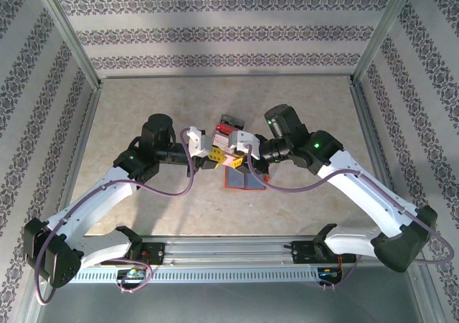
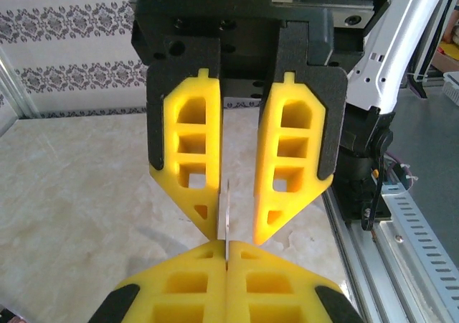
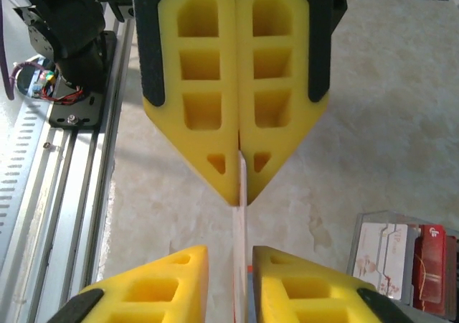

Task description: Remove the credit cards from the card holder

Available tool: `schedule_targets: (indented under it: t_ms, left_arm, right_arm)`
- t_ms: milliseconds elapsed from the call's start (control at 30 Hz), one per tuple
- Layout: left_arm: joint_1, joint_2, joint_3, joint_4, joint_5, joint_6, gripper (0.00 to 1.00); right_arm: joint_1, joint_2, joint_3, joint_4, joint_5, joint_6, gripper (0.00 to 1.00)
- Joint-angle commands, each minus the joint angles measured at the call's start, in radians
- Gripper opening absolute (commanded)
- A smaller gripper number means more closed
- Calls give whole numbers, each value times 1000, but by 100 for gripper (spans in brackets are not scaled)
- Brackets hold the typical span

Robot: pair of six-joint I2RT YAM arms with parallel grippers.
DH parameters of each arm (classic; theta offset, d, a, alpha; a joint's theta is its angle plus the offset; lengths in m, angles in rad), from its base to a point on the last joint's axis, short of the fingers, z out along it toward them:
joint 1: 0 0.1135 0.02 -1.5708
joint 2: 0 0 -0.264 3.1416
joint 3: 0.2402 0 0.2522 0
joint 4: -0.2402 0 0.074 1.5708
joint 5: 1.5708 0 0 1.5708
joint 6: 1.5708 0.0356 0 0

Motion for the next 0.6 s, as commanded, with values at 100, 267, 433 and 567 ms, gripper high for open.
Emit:
schedule_targets:
  t_ms: [100,267,433,567]
  left_arm:
    - [-11,-27,-14,55,8,-17,0]
    - [-11,-36,-25,57,-16,-17,2]
    - [-11,-57,-45,58,-61,-13,11]
    - [-11,-105,-90,72,-151,-8,40]
  right_arm:
    - [-8,13,5,17,-47,11,8]
    - [-13,13,6,12,-42,23,0]
    - [-20,20,9,2,-38,26,0]
    - [-37,43,22,-10,-25,32,0]
